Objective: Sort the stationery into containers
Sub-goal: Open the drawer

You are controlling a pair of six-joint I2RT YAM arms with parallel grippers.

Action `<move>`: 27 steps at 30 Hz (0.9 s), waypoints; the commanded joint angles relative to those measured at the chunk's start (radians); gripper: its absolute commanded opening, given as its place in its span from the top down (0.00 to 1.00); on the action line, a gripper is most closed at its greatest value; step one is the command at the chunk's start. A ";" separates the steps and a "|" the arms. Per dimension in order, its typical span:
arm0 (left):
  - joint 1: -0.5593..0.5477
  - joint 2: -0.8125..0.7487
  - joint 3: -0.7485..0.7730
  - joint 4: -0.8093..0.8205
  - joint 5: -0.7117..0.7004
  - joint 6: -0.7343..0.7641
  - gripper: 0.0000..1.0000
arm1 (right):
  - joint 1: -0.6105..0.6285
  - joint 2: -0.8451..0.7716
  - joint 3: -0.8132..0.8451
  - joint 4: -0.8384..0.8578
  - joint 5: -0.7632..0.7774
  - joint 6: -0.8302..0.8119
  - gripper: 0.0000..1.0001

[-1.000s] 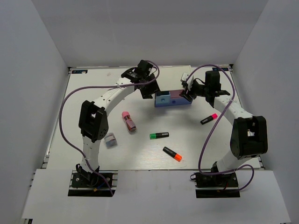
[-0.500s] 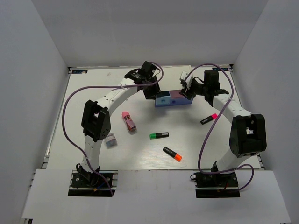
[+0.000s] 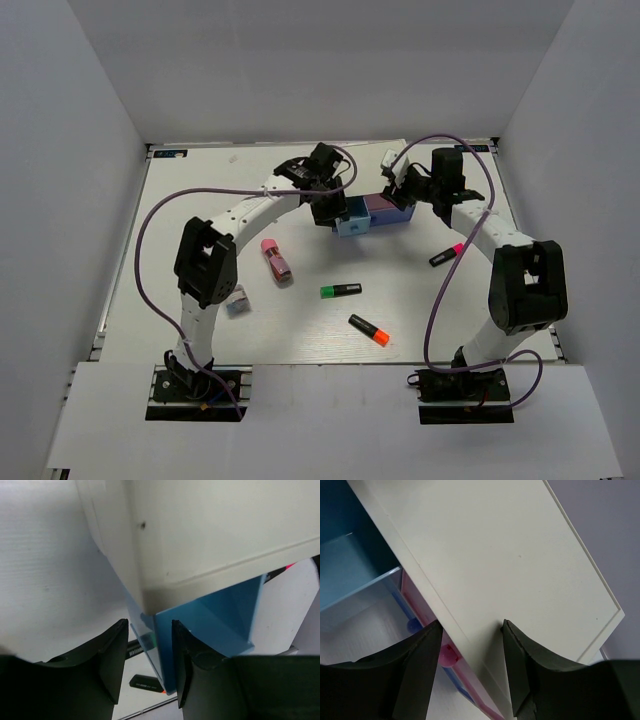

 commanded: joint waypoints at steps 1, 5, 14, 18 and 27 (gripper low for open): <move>-0.030 -0.102 -0.033 -0.039 0.022 0.000 0.50 | 0.007 0.026 0.035 0.021 0.036 0.023 0.43; -0.039 -0.126 -0.054 -0.030 0.031 -0.009 0.50 | 0.012 0.030 0.037 0.021 0.045 0.028 0.43; -0.039 -0.146 -0.044 -0.021 -0.002 -0.029 0.25 | 0.012 0.014 0.032 -0.004 0.016 0.008 0.37; -0.019 -0.183 -0.044 0.007 -0.021 -0.040 0.18 | 0.007 -0.023 -0.001 -0.007 -0.019 -0.020 0.33; -0.019 -0.392 -0.151 0.200 -0.047 0.037 0.18 | -0.014 -0.184 -0.113 -0.002 0.005 -0.035 0.32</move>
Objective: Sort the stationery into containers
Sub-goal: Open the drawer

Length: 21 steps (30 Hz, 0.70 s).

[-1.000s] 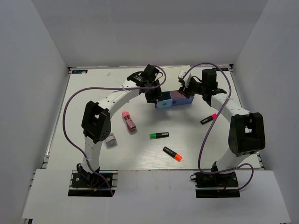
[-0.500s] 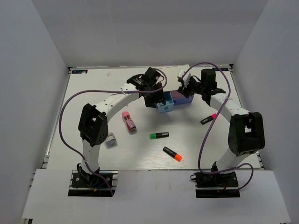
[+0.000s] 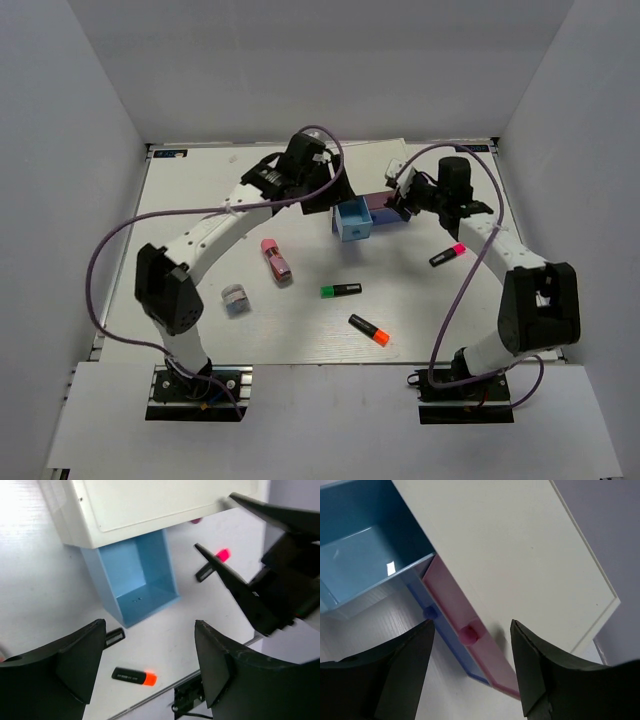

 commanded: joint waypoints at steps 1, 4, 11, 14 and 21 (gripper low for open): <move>0.002 -0.195 -0.117 0.166 -0.036 0.053 0.18 | -0.017 -0.115 -0.047 -0.005 0.007 -0.008 0.32; 0.013 -0.340 -0.276 0.278 -0.045 0.064 0.20 | -0.029 -0.220 -0.111 -0.023 0.008 -0.013 0.33; 0.050 -0.555 -0.593 0.310 -0.122 -0.124 0.18 | -0.051 -0.386 -0.243 -0.026 0.084 0.250 1.00; 0.059 -0.537 -0.593 0.121 -0.183 -0.216 0.00 | -0.059 -0.416 -0.242 -0.160 -0.051 0.245 1.00; 0.090 -0.506 -0.608 0.006 -0.294 -0.230 0.00 | -0.055 -0.505 -0.311 -0.211 -0.125 0.179 0.18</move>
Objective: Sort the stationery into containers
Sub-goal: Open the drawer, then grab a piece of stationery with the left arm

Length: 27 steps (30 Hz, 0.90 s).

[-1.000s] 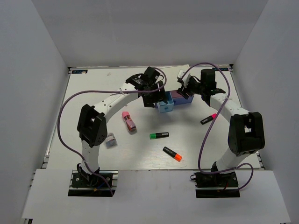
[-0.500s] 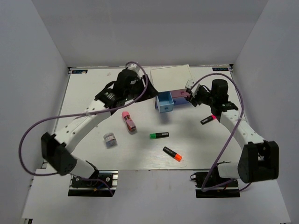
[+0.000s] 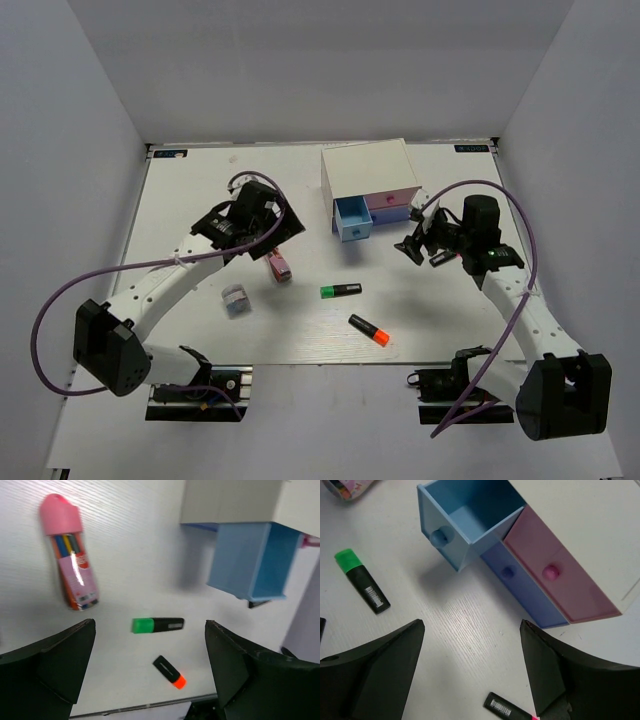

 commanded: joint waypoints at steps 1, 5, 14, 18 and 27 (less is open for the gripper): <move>0.026 0.059 0.027 -0.111 -0.091 -0.016 0.00 | 0.001 -0.026 0.002 -0.032 -0.060 0.004 0.16; 0.059 0.176 0.094 -0.211 -0.084 -0.005 0.03 | -0.002 -0.026 0.006 -0.006 -0.046 0.072 0.15; 0.078 0.308 0.079 -0.202 -0.052 0.057 0.19 | 0.003 -0.037 -0.021 0.043 -0.014 0.126 0.16; 0.078 0.329 0.100 -0.202 -0.062 0.066 0.19 | 0.002 -0.046 -0.032 0.051 -0.012 0.139 0.16; 0.087 0.279 0.145 -0.333 -0.108 0.075 0.21 | 0.001 -0.061 -0.049 0.057 -0.012 0.129 0.16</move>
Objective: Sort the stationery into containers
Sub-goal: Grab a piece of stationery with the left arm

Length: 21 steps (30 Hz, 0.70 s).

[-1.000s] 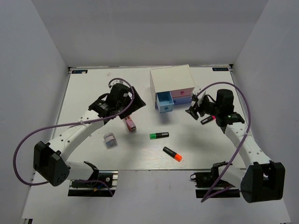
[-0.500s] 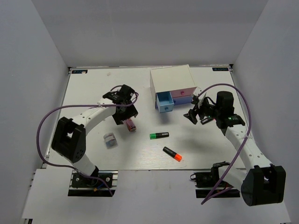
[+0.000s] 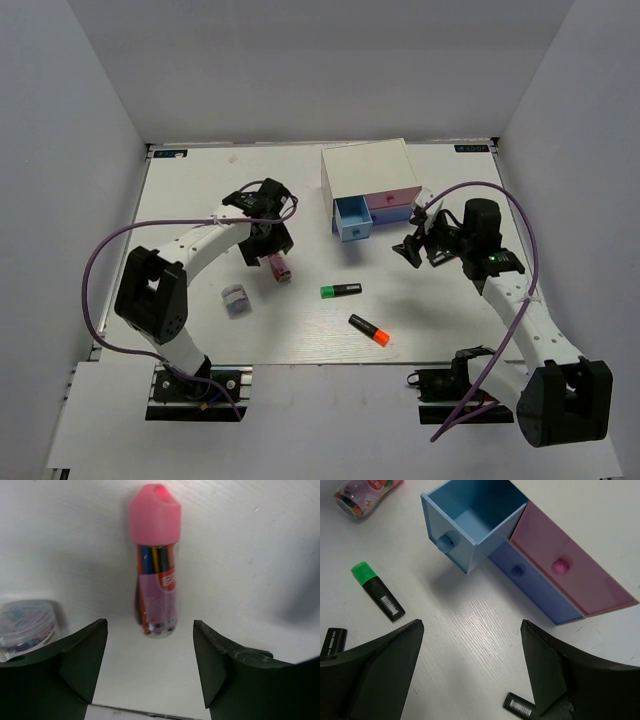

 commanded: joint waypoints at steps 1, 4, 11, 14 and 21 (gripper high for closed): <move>0.007 -0.079 0.020 -0.126 -0.040 0.005 0.21 | -0.003 -0.025 -0.018 0.045 -0.002 0.004 0.16; 0.027 -0.115 0.010 -0.207 -0.040 -0.032 0.21 | -0.003 -0.023 -0.029 0.054 -0.005 0.010 0.16; 0.038 -0.256 -0.016 -0.472 -0.029 -0.357 0.01 | -0.004 -0.018 -0.053 0.083 -0.014 0.002 0.16; 0.058 -0.345 -0.114 -0.467 0.046 -0.618 0.00 | -0.006 -0.006 -0.061 0.105 -0.022 0.021 0.18; 0.069 -0.495 -0.256 -0.352 -0.045 -0.978 0.00 | -0.004 -0.003 -0.069 0.108 -0.034 0.021 0.18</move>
